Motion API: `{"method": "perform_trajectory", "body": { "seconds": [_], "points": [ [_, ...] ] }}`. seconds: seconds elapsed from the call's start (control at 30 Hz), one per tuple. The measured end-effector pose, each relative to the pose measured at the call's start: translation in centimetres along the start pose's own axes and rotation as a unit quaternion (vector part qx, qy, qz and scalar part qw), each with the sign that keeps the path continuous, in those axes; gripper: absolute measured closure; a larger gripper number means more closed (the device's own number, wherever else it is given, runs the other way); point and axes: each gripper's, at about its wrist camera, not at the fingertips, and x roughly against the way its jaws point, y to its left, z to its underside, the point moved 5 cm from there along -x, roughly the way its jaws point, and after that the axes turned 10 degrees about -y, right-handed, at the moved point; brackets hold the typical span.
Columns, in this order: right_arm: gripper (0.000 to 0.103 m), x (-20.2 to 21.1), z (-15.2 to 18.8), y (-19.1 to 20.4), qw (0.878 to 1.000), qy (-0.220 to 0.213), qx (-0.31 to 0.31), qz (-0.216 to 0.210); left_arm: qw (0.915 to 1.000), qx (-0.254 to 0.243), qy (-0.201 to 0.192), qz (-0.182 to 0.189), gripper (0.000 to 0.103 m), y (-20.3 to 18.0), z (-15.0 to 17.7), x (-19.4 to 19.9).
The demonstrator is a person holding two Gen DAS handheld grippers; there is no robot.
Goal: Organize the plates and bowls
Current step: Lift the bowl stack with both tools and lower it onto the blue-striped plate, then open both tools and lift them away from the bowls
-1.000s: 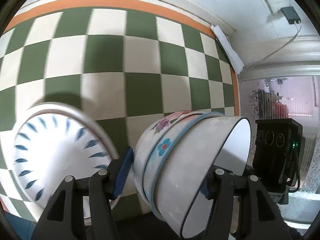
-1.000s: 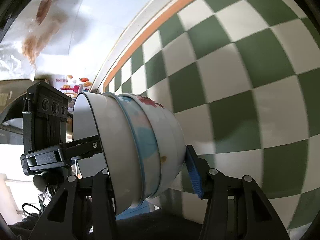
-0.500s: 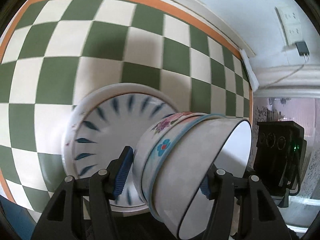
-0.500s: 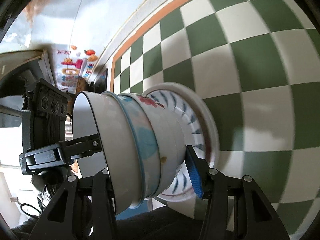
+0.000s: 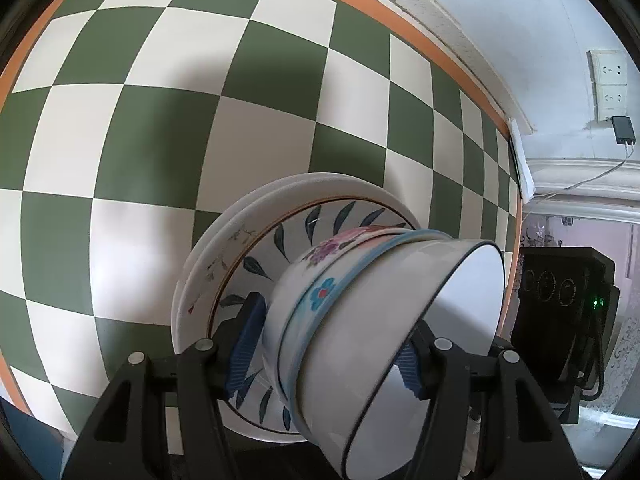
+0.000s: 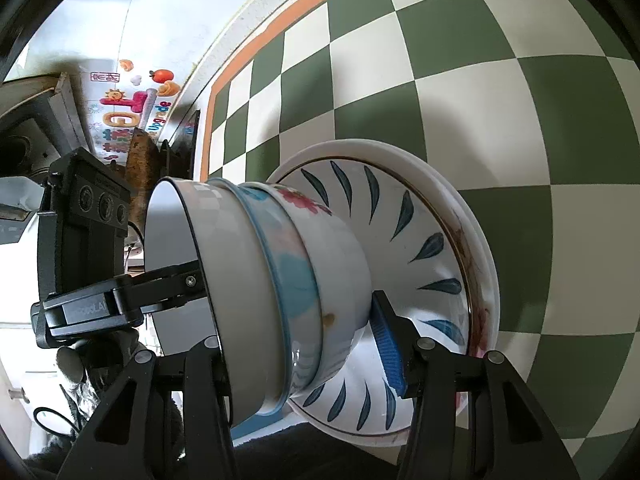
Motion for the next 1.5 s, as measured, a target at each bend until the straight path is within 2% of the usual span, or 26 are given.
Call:
{"method": "perform_trajectory", "body": {
  "seconds": [0.37,0.63,0.73,0.77,0.87,1.23,1.33,1.37,1.47,1.5],
  "points": [
    [0.049,0.2,-0.3,-0.2,1.000,0.008,-0.004,0.013,0.9999,-0.014,0.008,-0.005,0.045,-0.3,-0.3,-0.6],
    [0.049,1.0,-0.3,0.5,0.999,-0.002,0.011,0.045,0.9986,-0.044,0.004,-0.030,0.047,-0.7,0.0,0.0],
    [0.049,1.9,-0.5,1.0,0.998,-0.009,0.018,0.060,0.9973,-0.055,-0.012,-0.048,0.047,-0.7,0.1,1.0],
    [0.049,2.2,-0.5,1.1,0.997,-0.013,0.025,0.074,0.9949,-0.070,-0.029,-0.067,0.047,-0.9,0.2,1.7],
    [0.048,3.4,-0.3,1.8,0.994,-0.027,0.041,0.098,0.9908,-0.090,-0.054,-0.085,0.047,-1.1,0.6,3.3],
    [0.048,10.0,2.3,6.7,0.982,-0.095,0.079,0.145,0.9676,-0.143,-0.138,-0.156,0.045,-2.4,3.3,9.6],
    [0.042,11.7,3.6,8.0,0.975,-0.116,0.085,0.166,0.9620,-0.155,-0.151,-0.167,0.045,-2.7,4.2,11.1],
    [0.038,12.6,4.1,8.6,0.972,-0.129,0.089,0.174,0.9587,-0.161,-0.159,-0.173,0.042,-2.8,4.5,11.7],
    [0.017,14.3,5.3,9.9,0.963,-0.157,0.098,0.197,0.9526,-0.171,-0.182,-0.173,0.017,-3.4,5.1,13.4],
    [0.012,14.9,5.7,10.3,0.960,-0.166,0.098,0.204,0.9504,-0.174,-0.191,-0.173,0.013,-3.6,5.3,14.0]
  ]
}}
